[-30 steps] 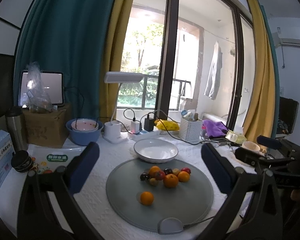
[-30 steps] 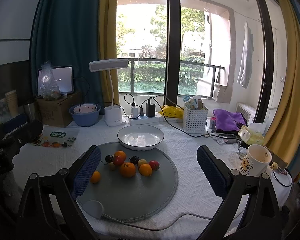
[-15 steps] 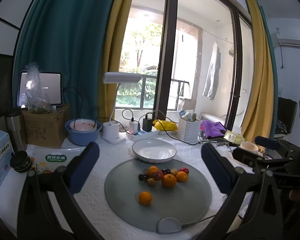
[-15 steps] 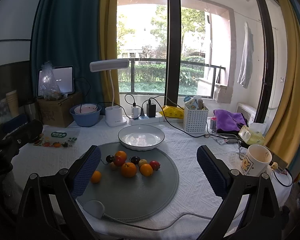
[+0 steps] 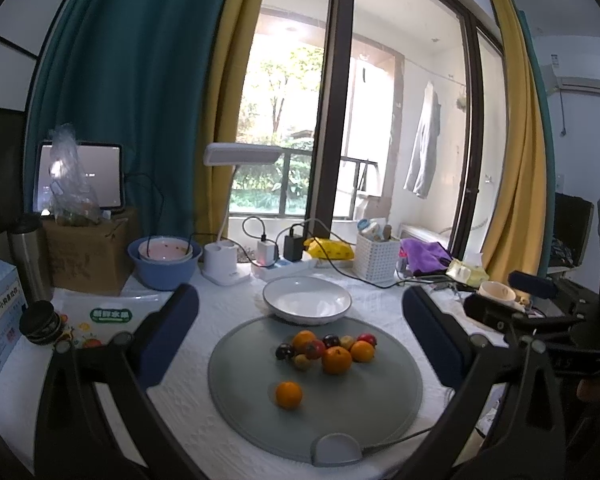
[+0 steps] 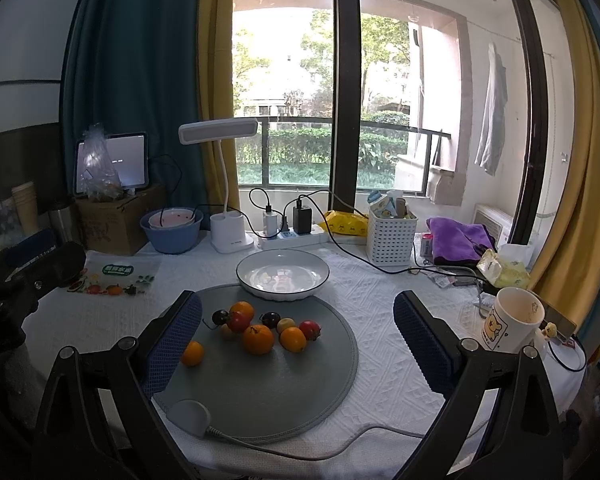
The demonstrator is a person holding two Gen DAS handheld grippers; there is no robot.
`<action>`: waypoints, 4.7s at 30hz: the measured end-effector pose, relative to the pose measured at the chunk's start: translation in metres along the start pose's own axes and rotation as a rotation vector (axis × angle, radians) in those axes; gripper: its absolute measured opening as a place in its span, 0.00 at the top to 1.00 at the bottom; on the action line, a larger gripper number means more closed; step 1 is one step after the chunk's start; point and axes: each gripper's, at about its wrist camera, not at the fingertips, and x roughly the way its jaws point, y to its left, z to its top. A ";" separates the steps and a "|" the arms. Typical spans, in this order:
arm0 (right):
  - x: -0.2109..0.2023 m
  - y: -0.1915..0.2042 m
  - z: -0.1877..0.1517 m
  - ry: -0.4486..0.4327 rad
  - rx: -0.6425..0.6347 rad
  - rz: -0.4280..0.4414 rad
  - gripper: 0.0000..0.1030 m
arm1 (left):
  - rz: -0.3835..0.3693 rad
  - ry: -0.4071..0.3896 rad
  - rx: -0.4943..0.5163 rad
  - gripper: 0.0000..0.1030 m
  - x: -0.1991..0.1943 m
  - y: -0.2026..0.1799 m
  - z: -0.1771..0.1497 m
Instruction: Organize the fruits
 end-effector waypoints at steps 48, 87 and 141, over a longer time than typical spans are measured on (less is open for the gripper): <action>0.094 -0.021 -0.044 0.232 0.033 0.031 0.13 | 0.018 0.321 0.008 0.02 0.086 0.007 -0.062; 0.215 -0.025 -0.070 0.478 0.094 0.202 0.63 | -0.006 0.680 -0.017 0.68 0.181 0.016 -0.109; 0.176 -0.022 -0.072 0.443 -0.002 0.187 0.61 | -0.048 0.570 0.017 0.68 0.168 0.010 -0.076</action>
